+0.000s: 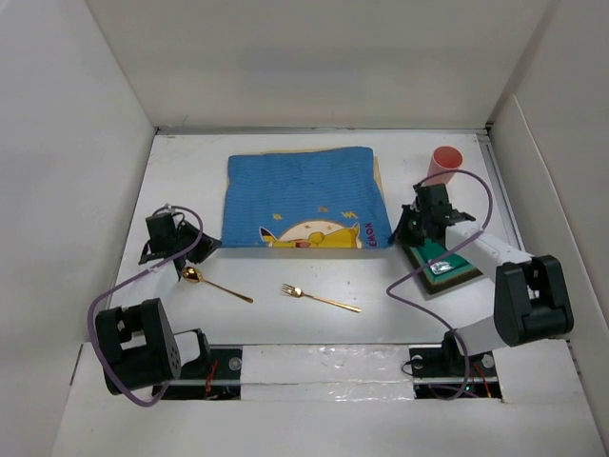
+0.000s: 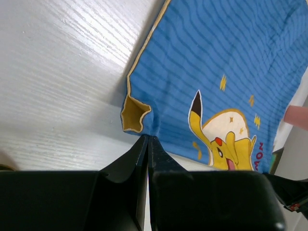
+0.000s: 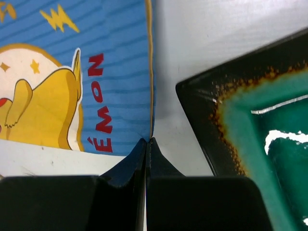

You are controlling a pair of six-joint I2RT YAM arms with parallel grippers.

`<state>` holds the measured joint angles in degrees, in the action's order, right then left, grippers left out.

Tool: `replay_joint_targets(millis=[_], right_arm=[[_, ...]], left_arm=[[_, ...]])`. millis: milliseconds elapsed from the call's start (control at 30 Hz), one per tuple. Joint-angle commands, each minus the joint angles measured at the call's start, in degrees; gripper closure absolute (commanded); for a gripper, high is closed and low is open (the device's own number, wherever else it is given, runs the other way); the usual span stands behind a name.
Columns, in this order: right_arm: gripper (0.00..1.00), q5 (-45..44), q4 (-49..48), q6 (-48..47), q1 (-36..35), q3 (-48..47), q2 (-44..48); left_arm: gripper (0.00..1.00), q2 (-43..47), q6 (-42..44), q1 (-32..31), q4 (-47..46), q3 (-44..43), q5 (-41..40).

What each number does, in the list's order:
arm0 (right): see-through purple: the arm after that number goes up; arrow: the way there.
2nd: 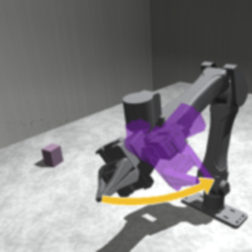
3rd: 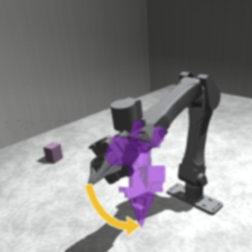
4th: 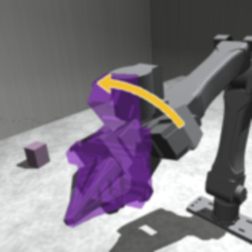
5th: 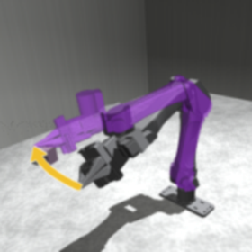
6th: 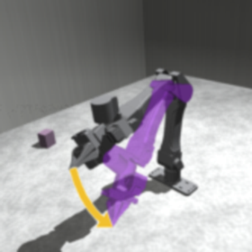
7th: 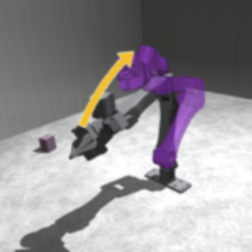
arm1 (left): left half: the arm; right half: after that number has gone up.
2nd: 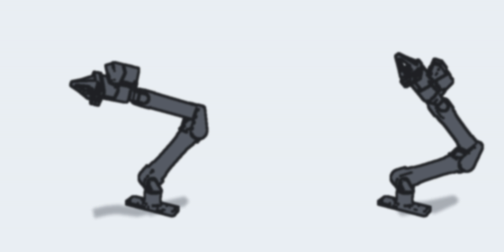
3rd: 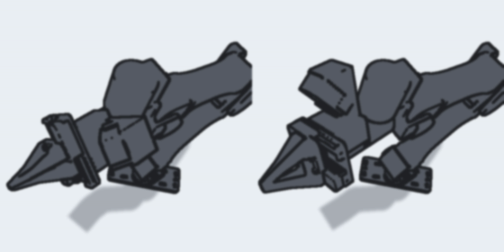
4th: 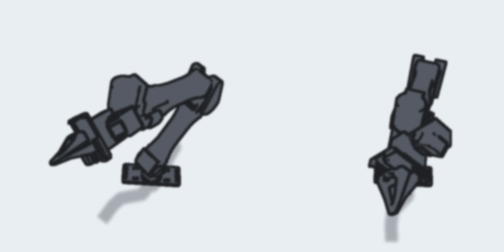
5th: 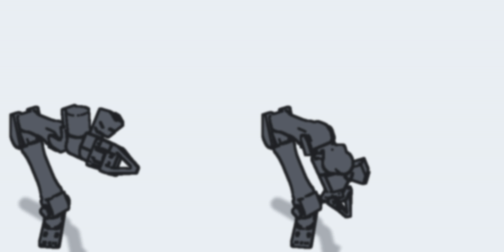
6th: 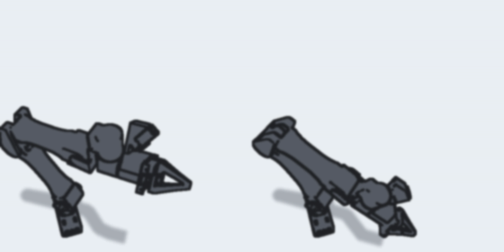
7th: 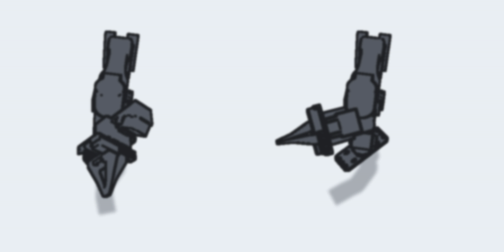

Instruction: Set the dinner table for one person

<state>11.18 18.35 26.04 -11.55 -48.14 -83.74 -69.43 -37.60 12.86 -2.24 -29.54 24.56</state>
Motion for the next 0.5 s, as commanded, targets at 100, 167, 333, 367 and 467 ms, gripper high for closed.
replay_joint_targets(millis=[100, 167, 333, 367, 467], right_arm=[[1.00, 0.4, -1.3, -1.0, 0.4, 6.0, 6.6], [1.00, 0.3, -0.8, -0.8, 0.4, 8.1, 7.6], [1.00, -0.3, 0.3, -0.6, -0.2, 11.0, 11.1], [1.00, -0.5, 0.6, -0.8, -0.2, 11.1, 11.1], [0.99, 0.1, 0.5, -0.7, -0.2, 11.1, 10.6]], left_arm=[[1.00, 3.7, 3.8, 0.3, 2.1, 2.9, -2.0], [1.00, 4.1, 3.2, 0.3, 2.1, 3.1, -1.9], [1.00, 7.3, 2.3, 0.3, 6.7, 2.6, -4.4], [1.00, 7.9, 1.6, 0.3, 7.2, 2.6, -4.5], [1.00, 9.3, 0.9, 0.3, 9.3, 2.3, -5.0]])
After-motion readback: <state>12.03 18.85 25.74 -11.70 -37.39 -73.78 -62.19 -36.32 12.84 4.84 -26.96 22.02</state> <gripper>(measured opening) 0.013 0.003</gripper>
